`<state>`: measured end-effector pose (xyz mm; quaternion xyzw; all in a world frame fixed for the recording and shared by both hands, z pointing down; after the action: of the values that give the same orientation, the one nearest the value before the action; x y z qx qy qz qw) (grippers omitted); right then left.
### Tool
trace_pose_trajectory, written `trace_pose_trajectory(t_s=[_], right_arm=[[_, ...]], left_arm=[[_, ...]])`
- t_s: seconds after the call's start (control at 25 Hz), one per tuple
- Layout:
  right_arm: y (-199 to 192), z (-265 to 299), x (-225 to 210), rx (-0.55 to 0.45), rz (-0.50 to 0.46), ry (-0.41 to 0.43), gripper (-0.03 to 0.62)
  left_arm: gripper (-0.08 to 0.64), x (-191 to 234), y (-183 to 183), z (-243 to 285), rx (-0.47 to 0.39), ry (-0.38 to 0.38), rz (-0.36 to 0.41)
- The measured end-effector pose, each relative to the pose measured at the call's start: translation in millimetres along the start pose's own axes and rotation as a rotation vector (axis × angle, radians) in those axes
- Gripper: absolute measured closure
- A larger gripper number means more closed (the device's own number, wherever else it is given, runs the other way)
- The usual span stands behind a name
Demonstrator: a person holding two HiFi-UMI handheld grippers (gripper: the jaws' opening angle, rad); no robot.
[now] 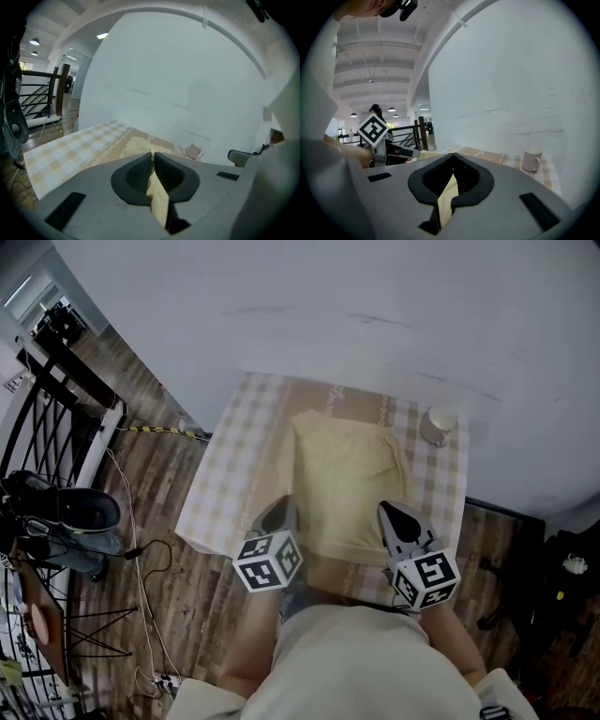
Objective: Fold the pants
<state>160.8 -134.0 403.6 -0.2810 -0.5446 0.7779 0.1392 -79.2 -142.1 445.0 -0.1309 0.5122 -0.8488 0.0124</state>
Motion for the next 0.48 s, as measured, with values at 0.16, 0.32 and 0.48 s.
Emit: trace_pose_trajectory(t_s=[0.16,0.32,0.48], right_arm=[[-4,-17,-20,0.005,0.013,-0.009,0.592],[-9,-36,-38,0.012,0.030,-0.017,0.592],[-14,-52,-52,0.018,0.035,-0.015,0.592]], left_arm=[[0.540,-32,-3,1,0.002,-0.023,0.014],[0.540,-66,-6,2,0.005,-0.043,0.057],[0.540,-103,-8,1,0.004,-0.086,0.115]])
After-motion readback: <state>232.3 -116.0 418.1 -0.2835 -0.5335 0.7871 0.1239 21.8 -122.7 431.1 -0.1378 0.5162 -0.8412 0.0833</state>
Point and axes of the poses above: the fingertips, and each gripper's own axes: z forward along the fingers, x to its left, y out of its top, the point moved 7 cm from there along -z, backward along the fingers, and after that the axes turned 11 degrees about z, right-handed, at the moved point
